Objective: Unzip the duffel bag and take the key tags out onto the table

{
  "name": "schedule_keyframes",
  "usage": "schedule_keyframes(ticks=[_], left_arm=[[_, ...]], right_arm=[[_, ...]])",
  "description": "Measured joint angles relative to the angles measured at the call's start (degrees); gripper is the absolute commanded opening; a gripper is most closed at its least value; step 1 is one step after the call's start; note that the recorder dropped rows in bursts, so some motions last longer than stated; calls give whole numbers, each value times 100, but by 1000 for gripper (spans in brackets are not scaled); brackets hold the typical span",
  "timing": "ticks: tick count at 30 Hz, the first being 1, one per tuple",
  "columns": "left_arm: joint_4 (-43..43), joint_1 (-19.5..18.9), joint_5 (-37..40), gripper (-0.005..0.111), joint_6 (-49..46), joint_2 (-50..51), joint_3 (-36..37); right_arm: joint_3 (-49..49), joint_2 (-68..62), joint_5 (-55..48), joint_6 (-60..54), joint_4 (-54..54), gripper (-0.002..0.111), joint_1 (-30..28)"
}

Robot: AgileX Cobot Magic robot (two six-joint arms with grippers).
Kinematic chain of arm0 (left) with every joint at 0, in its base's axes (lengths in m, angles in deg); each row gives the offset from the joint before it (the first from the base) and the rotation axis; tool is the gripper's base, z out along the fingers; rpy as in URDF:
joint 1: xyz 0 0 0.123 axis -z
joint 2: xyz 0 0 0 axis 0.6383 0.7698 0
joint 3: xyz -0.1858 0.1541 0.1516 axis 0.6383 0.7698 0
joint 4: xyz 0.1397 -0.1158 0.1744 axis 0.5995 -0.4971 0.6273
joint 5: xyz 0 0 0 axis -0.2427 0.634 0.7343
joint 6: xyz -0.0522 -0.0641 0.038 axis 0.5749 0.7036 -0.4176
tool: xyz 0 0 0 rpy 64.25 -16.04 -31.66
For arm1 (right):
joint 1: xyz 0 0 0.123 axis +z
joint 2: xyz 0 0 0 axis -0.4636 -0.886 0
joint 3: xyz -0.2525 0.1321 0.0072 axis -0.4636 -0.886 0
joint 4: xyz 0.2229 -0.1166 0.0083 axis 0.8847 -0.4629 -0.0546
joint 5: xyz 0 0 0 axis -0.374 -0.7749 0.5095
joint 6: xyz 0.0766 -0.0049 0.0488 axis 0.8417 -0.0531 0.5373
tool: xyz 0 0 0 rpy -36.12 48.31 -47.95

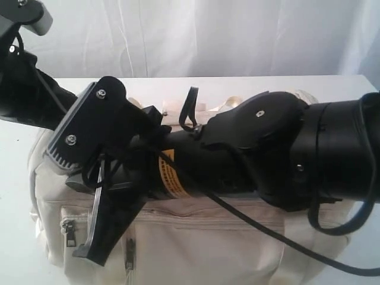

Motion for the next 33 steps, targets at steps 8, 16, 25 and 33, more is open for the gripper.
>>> schedule_keyframes(ticks=[8,16,25,33], left_arm=[[-36,-23,-638,1,9,207,11],[263,-400,-1797,1,89,1204,-34],[214,-1116,-2083,1,263,2068,-539],[93,-1152,-2125,6,564,2427,-712]], right_arm=[[0,13,274,19,10,0,-27],[-13,13,742,24,10,0,-66],[-13,13,349,33,72,0,-133],[-13,13,295,33,105,0,-143]])
